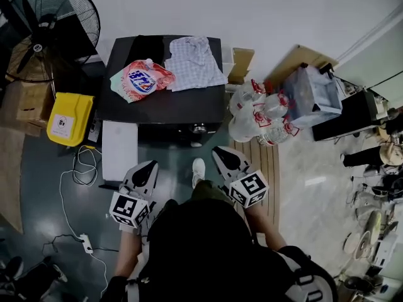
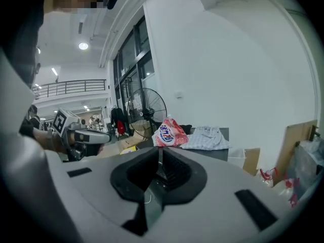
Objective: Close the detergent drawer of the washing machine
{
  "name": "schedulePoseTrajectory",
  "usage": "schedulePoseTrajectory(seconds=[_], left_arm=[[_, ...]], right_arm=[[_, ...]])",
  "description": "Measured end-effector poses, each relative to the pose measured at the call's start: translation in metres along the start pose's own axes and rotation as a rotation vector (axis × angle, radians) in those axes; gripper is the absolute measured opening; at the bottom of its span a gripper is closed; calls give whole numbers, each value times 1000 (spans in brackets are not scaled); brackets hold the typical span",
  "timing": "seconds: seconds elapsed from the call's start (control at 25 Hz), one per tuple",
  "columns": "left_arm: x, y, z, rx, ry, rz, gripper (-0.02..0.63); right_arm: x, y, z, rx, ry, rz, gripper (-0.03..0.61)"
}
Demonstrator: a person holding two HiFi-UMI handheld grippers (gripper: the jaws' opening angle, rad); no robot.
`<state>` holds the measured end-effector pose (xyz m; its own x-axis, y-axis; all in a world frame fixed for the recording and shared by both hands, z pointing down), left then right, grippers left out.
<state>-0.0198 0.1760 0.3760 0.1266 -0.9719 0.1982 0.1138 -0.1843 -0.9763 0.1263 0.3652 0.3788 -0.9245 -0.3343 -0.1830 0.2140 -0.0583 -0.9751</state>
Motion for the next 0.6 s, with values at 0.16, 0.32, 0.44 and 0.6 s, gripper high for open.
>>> schedulePoseTrajectory(seconds=[0.16, 0.32, 0.44, 0.6], left_arm=[[17, 8, 63, 27, 36, -7, 12], [28, 19, 121, 20, 63, -12, 11], [34, 23, 153, 21, 82, -13, 12], [43, 23, 178, 27, 120, -15, 12]], right_arm=[[-56, 9, 28, 8, 43, 65, 35], [-95, 15, 53, 16, 116, 92, 35], [-117, 15, 68, 32, 158, 98, 35], [-135, 15, 87, 54, 225, 103, 35]])
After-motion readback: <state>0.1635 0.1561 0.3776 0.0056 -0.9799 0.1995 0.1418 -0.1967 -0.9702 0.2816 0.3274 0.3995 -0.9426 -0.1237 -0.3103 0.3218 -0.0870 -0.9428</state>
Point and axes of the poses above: the fingertips, and each gripper's own axes: z forward along the fingers, x to its left, y out of its top, the point moved 5 cm from there along -z, backward along the fingers, and after that the axes turned 10 degrees about -x, right-handed, at the moved point
